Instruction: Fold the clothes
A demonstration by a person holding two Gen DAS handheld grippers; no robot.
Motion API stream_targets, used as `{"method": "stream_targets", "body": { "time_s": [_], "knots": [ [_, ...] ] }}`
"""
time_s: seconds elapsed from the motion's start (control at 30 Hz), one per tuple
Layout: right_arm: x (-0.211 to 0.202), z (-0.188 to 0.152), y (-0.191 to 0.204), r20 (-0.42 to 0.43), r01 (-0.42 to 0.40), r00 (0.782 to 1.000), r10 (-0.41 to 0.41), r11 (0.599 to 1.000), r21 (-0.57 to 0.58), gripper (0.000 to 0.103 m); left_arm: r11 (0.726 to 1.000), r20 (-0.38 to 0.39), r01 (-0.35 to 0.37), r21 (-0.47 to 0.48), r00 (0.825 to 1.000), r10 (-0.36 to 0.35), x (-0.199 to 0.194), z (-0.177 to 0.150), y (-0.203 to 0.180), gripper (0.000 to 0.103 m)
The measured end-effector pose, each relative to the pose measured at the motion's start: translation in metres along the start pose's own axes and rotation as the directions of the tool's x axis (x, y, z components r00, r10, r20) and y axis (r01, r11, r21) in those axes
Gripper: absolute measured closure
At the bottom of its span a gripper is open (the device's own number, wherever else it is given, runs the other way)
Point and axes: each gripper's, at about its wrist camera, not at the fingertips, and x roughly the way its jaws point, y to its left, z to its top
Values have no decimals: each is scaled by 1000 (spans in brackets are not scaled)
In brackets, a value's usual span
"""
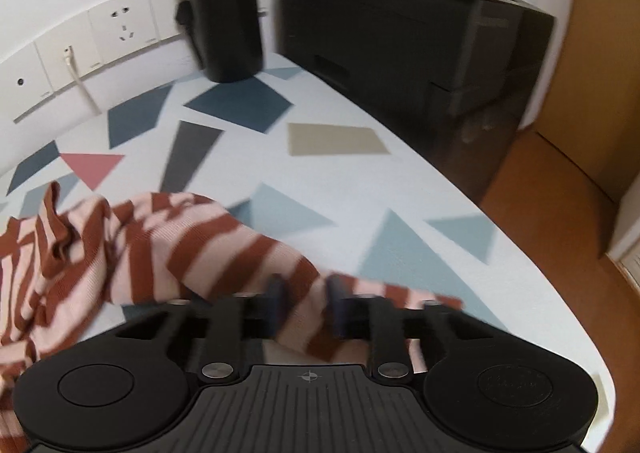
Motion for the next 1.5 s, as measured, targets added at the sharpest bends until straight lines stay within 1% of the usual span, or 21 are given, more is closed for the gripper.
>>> {"method": "stream_targets", "body": {
  "time_s": [0.07,0.13,0.2,0.3,0.37,0.4,0.47,0.57,0.67,0.7,0.73,0.77,0.8,0.9,1.0,1.07,1.13,1.2,1.27,1.33,1.5],
  "knots": [
    [5,9,3,-4,-36,999,36,999,2,95,1000,-2,-10,1,1000,10,1,0,-1,1],
    [7,23,8,30,-40,999,39,999,12,96,1000,-5,-17,-7,1000,17,1,-2,-2,1],
    [-3,38,11,123,-33,992,31,999,16,96,1000,-7,-20,-11,1000,20,0,-3,-3,1],
    [-27,56,11,269,-31,963,20,999,36,98,1000,-8,-27,-12,1000,27,0,-4,-5,1],
    [-38,57,6,318,-15,948,3,999,34,98,999,-7,-33,-13,999,33,0,-5,-6,1],
    [-40,54,2,321,-4,947,-7,999,34,98,999,-7,-35,-14,999,35,0,-5,-6,1],
    [-38,41,-9,281,9,959,-22,999,47,98,999,-8,-37,-14,999,37,0,-5,-7,1],
    [-31,12,-32,183,30,982,-48,994,103,98,999,-12,-34,-4,999,34,0,-5,-6,1],
    [-28,-18,-45,103,54,992,-68,990,132,98,999,-20,-32,11,999,32,0,-6,-6,1],
    [-29,-26,-46,80,68,994,-79,988,138,95,1000,-23,-29,10,999,30,-1,-7,-5,1],
    [-30,-33,-47,57,81,994,-90,986,145,84,1000,-29,-26,5,999,26,-1,-8,-4,1],
    [-34,-38,-47,54,87,994,-96,985,150,77,1000,-35,-22,1,999,22,-1,-9,-3,1],
    [-37,-42,-46,52,93,993,-102,983,156,74,1000,-42,-18,-4,999,17,-1,-9,-2,1],
    [-54,-47,-36,85,54,994,-67,988,144,72,1000,-57,-1,-17,998,0,-6,-13,-1,1],
    [-64,-44,-18,103,-45,994,34,994,98,69,998,-64,20,-54,998,-23,-11,-17,1,1],
    [-64,-44,0,84,-118,990,113,992,54,64,998,-60,26,-54,998,-29,-13,-20,2,1],
    [-59,-42,18,58,-176,983,174,984,27,63,999,-55,29,-47,998,-31,-15,-23,1,1],
    [-52,-39,35,43,-222,974,221,975,29,63,999,-51,25,-37,998,-27,-16,-25,1,1],
    [-46,-33,47,54,-250,967,248,968,22,63,1000,-47,19,-22,999,-20,-16,-27,-1,1],
    [-40,-24,56,74,-242,968,241,970,6,63,1000,-44,14,-4,999,-15,-15,-28,-2,0],
    [-19,-2,71,109,-214,971,213,977,-1,64,1000,-37,9,-14,999,-10,-14,-27,-1,0]
  ]
}}
